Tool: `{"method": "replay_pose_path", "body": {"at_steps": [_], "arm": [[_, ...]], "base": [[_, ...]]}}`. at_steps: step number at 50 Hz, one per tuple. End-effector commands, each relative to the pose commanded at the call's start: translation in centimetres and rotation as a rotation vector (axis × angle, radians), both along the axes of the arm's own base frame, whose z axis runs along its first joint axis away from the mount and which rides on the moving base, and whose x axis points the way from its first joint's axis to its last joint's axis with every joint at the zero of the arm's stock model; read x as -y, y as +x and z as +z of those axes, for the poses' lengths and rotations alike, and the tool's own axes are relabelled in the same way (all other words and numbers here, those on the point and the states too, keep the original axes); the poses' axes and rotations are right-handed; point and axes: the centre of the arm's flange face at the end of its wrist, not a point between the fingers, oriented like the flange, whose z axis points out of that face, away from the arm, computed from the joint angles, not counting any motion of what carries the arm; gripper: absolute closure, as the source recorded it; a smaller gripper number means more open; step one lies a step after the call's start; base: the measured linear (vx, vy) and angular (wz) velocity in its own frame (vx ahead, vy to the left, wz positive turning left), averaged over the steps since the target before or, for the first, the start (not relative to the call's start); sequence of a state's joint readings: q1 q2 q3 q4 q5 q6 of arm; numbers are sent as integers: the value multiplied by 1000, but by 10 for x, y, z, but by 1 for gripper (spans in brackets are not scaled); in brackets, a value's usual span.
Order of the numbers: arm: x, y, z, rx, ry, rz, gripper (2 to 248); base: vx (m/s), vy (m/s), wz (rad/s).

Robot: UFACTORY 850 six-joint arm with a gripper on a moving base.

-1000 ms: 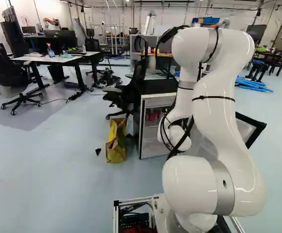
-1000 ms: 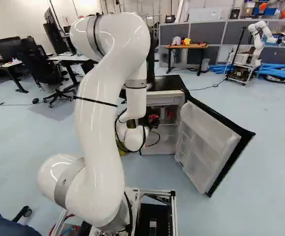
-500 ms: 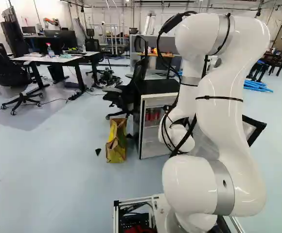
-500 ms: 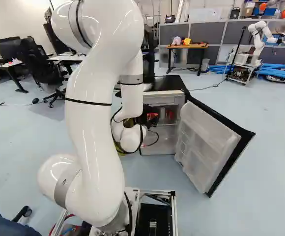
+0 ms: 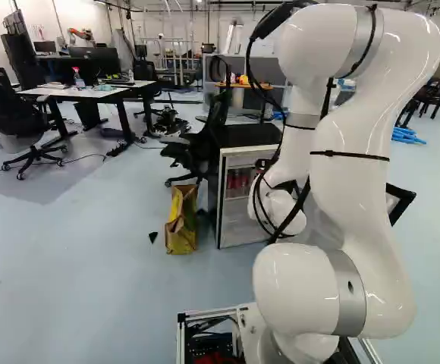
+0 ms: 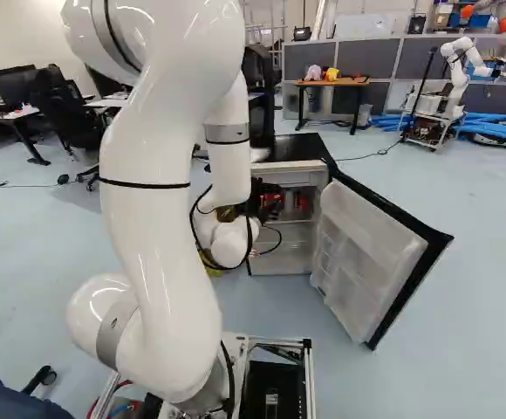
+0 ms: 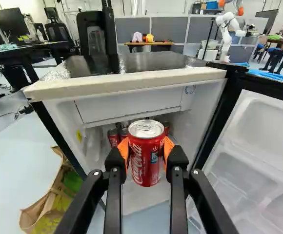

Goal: Grab a drink from the fridge

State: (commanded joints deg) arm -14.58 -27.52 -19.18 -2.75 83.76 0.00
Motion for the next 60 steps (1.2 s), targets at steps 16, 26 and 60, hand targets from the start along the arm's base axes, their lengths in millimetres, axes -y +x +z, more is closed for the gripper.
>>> {"method": "replay_pose_path", "body": {"at_steps": [16, 26, 60], "arm": [[0, 7, 14, 37, -10, 4, 158], [0, 9, 23, 50, -14, 6, 158], [0, 6, 53, 96, -27, 6, 158]], "base": [[0, 0, 0], [0, 0, 0], [0, 0, 0]]}}
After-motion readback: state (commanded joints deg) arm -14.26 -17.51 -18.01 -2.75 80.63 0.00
